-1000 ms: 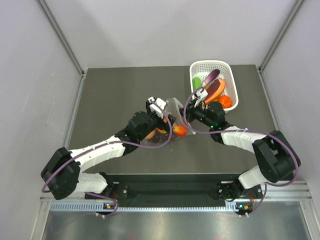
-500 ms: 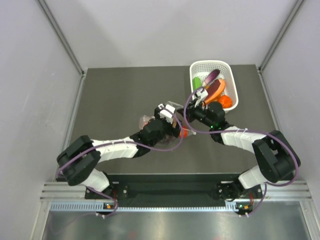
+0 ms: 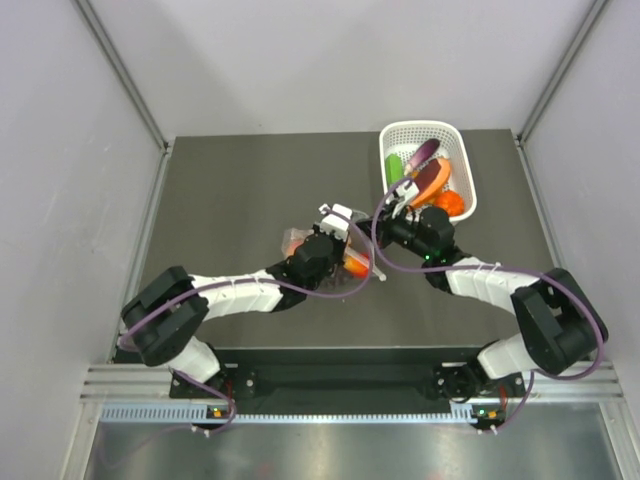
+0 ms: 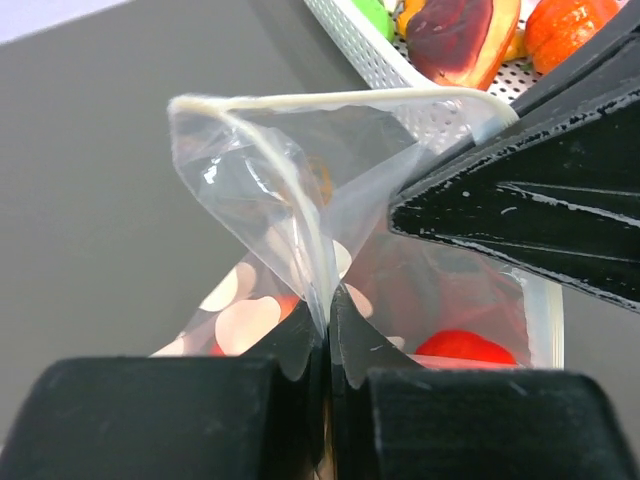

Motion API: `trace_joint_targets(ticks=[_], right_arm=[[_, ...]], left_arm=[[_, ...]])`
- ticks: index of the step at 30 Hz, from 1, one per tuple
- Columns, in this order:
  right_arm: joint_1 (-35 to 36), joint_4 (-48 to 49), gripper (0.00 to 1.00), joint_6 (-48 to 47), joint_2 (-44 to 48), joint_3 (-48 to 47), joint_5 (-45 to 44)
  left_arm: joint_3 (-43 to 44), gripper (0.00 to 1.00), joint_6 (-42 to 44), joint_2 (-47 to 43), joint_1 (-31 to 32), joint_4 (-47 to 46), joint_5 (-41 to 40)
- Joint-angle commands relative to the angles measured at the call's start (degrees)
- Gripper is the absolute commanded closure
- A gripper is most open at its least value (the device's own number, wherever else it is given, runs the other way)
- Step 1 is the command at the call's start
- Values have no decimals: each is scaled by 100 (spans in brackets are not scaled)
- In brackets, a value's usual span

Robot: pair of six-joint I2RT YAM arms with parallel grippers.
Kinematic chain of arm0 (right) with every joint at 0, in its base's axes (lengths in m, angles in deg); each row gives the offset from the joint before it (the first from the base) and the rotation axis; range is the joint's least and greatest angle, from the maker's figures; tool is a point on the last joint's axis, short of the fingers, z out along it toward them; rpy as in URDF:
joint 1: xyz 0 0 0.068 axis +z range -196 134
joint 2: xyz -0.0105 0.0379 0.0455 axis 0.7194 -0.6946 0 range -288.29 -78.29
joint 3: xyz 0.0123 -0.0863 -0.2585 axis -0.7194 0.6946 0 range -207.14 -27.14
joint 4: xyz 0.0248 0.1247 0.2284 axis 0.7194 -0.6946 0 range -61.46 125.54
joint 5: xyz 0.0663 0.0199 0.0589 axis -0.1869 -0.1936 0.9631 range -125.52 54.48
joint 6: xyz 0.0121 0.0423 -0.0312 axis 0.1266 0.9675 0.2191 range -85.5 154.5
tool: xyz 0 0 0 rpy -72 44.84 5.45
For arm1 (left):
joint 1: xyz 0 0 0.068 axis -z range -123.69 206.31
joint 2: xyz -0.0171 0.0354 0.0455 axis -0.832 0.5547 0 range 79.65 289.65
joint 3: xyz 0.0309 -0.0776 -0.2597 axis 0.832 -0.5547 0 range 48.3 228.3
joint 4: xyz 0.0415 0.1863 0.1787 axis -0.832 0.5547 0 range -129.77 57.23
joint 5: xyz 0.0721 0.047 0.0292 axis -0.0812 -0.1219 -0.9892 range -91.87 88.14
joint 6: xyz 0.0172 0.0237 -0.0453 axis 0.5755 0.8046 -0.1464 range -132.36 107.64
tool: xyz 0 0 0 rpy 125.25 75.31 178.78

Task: Open the zip-top bag and remove the fake food

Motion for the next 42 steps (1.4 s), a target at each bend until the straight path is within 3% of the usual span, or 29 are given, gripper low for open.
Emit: trace_joint_targets(ticks=[1,9,14,17,22,24,27,32,34,37,41,42], right_arm=[[-39,140,100,-73,344,18,2],[-4,-212,100,-108,660,62,-315],[198,-309,100,-108,837,176,-595],[497,-379,100,-169,916,264,-1007],[708,-125,100,-3,898,623,-1194],[744,-37,100,76,890,738,-1247],[753,235,100,208,872,975,-1352],[744,964,100,629,802,1353,-1668],[744,1236,100,805,697,1511,-1878],[735,1519,100,990,530,1600,-2028],[744,1633,100,1052,389,1591,-2090],[735,1607,100,1061,345,1548,-2230]], left_arm=[[311,100,377,-454,1,395,-283],[1013,100,993,-1078,-8,2160,-82],[1813,100,1424,-974,-35,3199,235],[2226,100,1792,-816,-70,4016,683],[2534,100,2293,-701,-254,4368,1569],[2605,95,2425,-623,-351,4527,1983],[2439,90,2417,-517,-483,4414,2204],[1999,65,2224,-254,-562,3764,2538],[1841,61,2049,-157,-562,3482,2758],[1648,58,1531,-121,-544,3000,2048],[1112,46,1117,-629,-509,2173,1774],[954,37,1012,-735,-474,2076,1791]])
